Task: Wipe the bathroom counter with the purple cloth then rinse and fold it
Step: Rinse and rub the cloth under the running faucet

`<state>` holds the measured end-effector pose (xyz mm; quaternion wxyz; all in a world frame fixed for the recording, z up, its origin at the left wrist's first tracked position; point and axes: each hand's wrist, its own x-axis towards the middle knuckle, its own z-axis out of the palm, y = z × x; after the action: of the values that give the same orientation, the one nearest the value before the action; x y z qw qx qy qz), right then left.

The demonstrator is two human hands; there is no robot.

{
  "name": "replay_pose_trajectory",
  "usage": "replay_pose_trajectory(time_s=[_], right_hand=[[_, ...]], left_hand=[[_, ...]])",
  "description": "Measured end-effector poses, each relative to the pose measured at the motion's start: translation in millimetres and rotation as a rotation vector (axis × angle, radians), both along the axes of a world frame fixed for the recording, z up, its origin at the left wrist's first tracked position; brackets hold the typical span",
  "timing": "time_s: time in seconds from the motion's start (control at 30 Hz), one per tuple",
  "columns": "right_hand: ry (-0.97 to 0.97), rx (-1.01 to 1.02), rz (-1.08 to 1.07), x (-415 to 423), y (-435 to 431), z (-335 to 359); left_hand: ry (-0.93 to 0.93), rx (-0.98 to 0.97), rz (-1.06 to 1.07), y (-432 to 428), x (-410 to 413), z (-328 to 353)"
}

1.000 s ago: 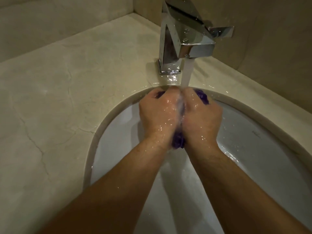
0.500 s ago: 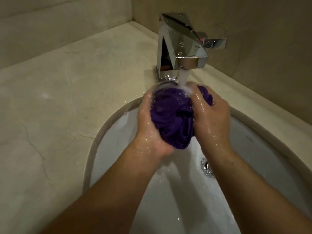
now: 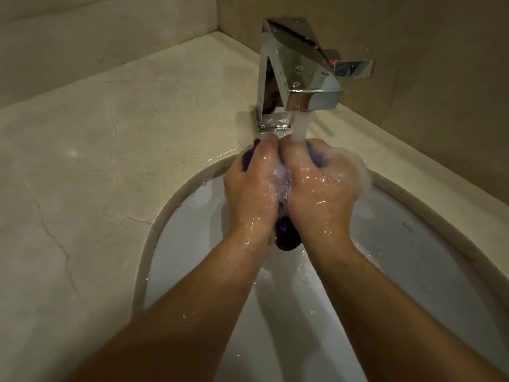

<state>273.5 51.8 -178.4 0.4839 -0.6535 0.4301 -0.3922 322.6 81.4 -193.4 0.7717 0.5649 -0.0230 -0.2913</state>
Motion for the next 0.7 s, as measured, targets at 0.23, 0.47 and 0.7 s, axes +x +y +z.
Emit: replay_pose_trajectory(time_s=[0.23, 0.47, 0.7], right_hand=[[0.083, -0.005, -0.092, -2.7, -2.0, -10.7], [0.005, 0.07, -0.021, -6.0, -6.9, -7.1], [-0.375, 0.445, 0.012, -8.8, -26.8, 15.4]], left_hand=[[-0.098, 0.087, 0.055, 6.5, -4.1, -2.7], [-0.172, 0.061, 0.076, 4.2, -8.2, -6.5], [0.346, -0.065, -0.035, 3.6, -7.2, -9.0]])
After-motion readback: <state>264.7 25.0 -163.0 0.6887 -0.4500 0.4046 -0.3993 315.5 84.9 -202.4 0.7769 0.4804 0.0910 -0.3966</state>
